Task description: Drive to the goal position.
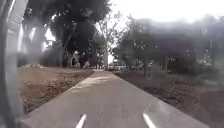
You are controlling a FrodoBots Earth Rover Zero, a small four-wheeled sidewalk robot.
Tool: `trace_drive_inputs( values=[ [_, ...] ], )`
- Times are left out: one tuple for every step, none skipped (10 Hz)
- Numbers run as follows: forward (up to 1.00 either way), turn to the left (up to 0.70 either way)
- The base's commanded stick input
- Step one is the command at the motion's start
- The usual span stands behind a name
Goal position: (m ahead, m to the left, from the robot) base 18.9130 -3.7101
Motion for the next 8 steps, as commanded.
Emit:
trace_drive_inputs(
  values=[
    [0.7,-0.04],
    [0.7,-0.13],
    [0.7,-0.21],
    [0.7,-0.01],
    [0.7,-0.01],
    [0.7,-0.2],
    [0.7,-0.12],
    [0.7,0.0]
  ],
)
